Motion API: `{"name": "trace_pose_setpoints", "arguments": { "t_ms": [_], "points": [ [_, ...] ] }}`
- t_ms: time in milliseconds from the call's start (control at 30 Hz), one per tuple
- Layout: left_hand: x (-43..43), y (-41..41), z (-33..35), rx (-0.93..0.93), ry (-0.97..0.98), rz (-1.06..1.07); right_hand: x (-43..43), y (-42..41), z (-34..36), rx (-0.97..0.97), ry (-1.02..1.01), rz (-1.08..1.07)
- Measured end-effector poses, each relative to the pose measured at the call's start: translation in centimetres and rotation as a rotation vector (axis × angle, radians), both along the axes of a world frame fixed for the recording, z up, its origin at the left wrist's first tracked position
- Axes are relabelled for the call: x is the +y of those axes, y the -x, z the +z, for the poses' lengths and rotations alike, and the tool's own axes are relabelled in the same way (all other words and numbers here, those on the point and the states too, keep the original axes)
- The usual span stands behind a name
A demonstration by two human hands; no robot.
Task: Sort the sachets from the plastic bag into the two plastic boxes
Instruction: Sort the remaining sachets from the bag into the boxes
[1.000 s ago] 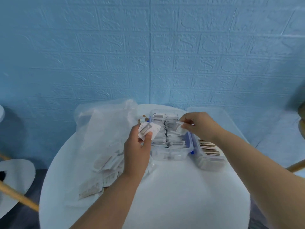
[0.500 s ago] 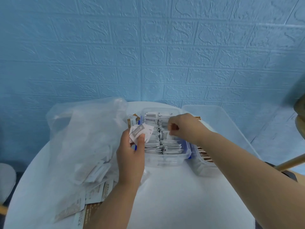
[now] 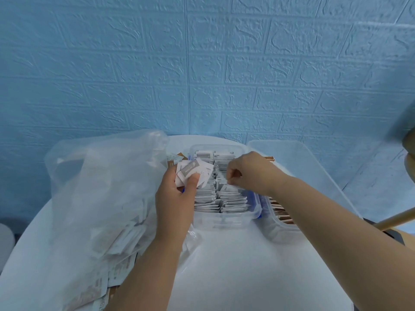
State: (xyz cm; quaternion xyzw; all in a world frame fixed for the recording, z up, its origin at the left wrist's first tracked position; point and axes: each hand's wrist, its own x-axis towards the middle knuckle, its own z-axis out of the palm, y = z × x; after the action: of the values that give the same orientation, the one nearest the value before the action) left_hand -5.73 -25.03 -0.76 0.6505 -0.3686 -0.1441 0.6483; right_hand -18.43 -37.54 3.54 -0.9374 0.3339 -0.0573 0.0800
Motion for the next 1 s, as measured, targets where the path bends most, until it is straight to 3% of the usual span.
{"name": "trace_pose_setpoints", "arguments": {
  "t_ms": [100,200,267,467,600,700,833,1000],
  "points": [
    [-0.3,-0.5,-0.2,-0.009,-0.013,-0.018,0.3,0.1,0.7,-0.173,-0.055,-0.027],
    [-0.4,-0.5,0.0,0.003,-0.016,-0.048,1.2,-0.2,1.5,-0.485,-0.38,-0.061],
    [-0.5,-0.4,0.3,0.002,-0.009,-0.068,1.9,-0.9,1.6,-0.53,-0.524,-0.049],
    [-0.4,-0.7,0.3,0.028,0.003,-0.062,2.1,-1.9,1.2,-0.638,-0.613,-0.061],
    [-0.3,-1.0,0.1,0.045,0.026,0.088,1.2,-1.6,0.7,-0.64,-0.472,-0.112],
    [-0.3,-1.4,-0.5,0.063,0.058,0.177,1.1,-1.6,0.8,-0.531,-0.317,-0.067],
    [-0.4,-1.2,-0.9,0.065,0.09,0.18,1.5,-2.6,0.6,-0.349,-0.139,0.063],
    [-0.5,-1.2,-1.3,0.07,0.113,0.156,1.7,-4.0,-0.1,-0.275,-0.067,0.076]
  ]
}}
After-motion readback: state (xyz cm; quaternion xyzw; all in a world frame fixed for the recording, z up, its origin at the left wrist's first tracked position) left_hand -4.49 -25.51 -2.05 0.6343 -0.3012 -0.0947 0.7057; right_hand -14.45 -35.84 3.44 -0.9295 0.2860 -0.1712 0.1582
